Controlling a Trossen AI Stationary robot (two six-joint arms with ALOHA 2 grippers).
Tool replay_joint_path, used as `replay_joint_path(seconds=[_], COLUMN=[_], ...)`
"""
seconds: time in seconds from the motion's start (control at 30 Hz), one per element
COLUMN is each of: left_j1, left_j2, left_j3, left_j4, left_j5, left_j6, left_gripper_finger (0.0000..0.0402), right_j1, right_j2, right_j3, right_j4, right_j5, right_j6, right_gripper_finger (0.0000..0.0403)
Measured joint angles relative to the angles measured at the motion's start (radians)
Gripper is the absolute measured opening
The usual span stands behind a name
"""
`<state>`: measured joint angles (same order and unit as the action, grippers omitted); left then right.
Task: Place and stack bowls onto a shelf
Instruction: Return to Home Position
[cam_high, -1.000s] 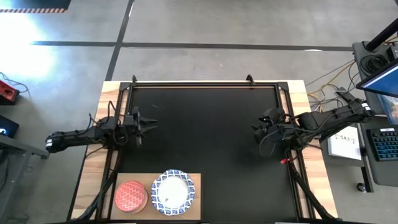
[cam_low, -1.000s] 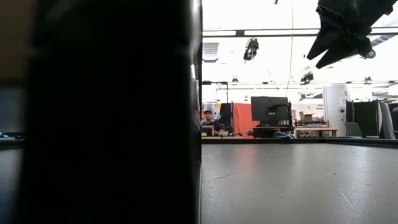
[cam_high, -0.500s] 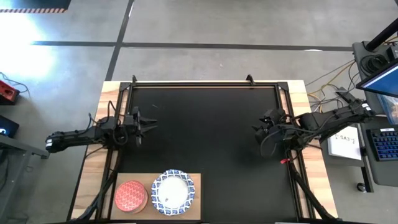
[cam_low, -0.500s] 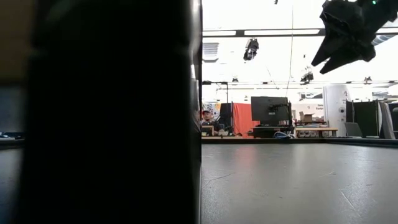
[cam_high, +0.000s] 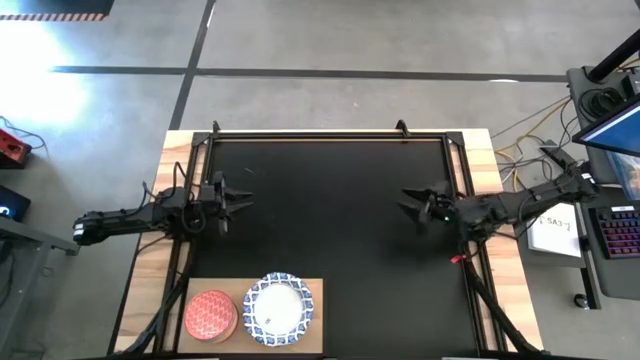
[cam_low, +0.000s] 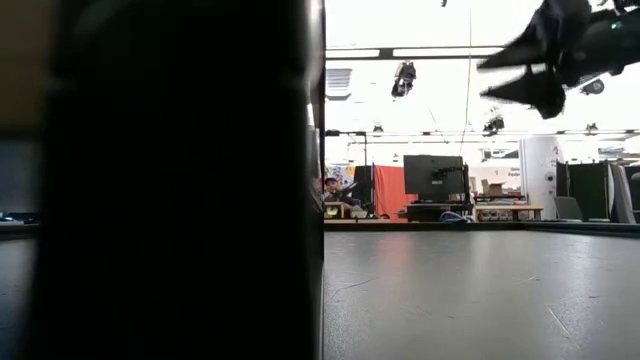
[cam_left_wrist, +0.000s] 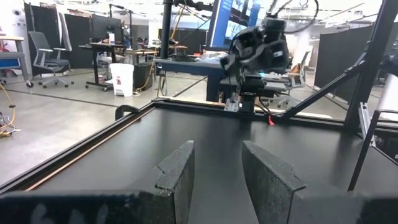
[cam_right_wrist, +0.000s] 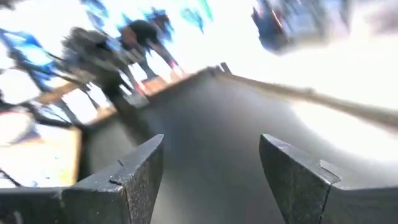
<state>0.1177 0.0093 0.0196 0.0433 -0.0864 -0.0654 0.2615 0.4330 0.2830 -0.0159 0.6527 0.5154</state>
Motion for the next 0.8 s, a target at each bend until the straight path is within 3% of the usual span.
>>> replay_joint_path(seconds=[0.1, 0.2, 0.3, 0.8], left_j1=[0.000, 0.000, 0.000, 0.000], left_j2=[0.000, 0.000, 0.000, 0.000], left_j3=[0.000, 0.000, 0.000, 0.000], left_j4=[0.000, 0.000, 0.000, 0.000], left_j5=[0.000, 0.000, 0.000, 0.000], left_j6=[0.000, 0.000, 0.000, 0.000], left_gripper_finger=[0.0116, 0.0116, 0.0116, 0.0116], right_j1=[0.000, 0.000, 0.000, 0.000], right_j2=[-0.050, -0.100, -0.151, -0.401], right_j3=[-0.080, -0.134, -0.162, -0.270], right_j4=[0.282, 0.424, 0.448, 0.417], right_j5=[-0.070, -0.187, -0.238, -0.234], right_j6=[-0.265, -0.431, -0.483, -0.583], right_gripper_finger=[0.0249, 0.0249, 0.0249, 0.0249])
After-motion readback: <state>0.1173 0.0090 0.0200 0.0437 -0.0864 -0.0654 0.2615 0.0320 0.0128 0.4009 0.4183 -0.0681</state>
